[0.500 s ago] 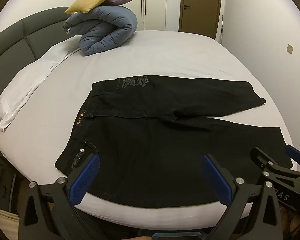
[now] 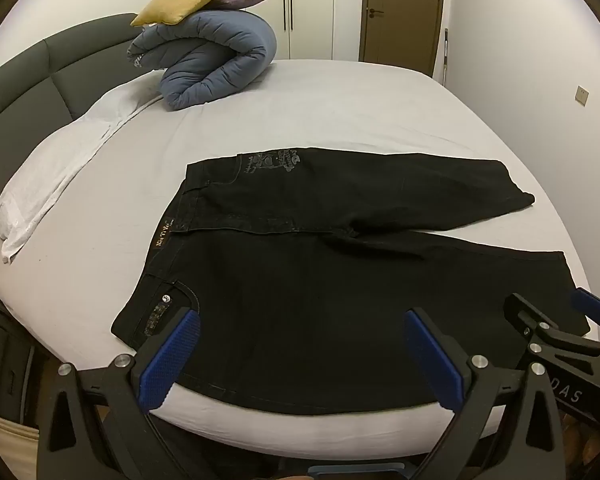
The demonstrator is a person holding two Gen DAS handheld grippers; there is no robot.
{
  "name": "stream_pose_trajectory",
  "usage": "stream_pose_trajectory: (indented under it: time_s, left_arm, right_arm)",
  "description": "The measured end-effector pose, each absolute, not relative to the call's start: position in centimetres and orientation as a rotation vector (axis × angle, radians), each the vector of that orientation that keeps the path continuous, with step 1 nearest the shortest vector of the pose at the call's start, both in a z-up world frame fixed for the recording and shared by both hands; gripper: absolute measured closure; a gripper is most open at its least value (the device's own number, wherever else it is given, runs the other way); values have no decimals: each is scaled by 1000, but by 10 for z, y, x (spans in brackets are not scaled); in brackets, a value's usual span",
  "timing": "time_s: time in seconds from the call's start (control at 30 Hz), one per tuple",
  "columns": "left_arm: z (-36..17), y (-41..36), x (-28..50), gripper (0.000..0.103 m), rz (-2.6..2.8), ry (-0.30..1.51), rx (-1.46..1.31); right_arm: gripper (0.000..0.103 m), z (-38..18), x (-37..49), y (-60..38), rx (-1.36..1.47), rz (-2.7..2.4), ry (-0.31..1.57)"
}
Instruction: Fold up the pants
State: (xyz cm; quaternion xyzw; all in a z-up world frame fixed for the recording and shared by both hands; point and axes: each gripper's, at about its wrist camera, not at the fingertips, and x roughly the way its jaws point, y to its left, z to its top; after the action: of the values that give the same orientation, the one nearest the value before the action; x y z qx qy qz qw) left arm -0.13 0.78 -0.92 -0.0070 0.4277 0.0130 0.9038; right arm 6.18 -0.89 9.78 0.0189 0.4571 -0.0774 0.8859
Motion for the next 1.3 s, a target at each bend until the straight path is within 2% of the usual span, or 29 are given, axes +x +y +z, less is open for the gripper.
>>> stream_pose_trajectory:
  time_s: [1.3]
  left_arm:
    - [-10, 9, -1, 0, 29, 886, -7]
  right_arm:
    - [0, 89, 60, 0, 44, -156, 956]
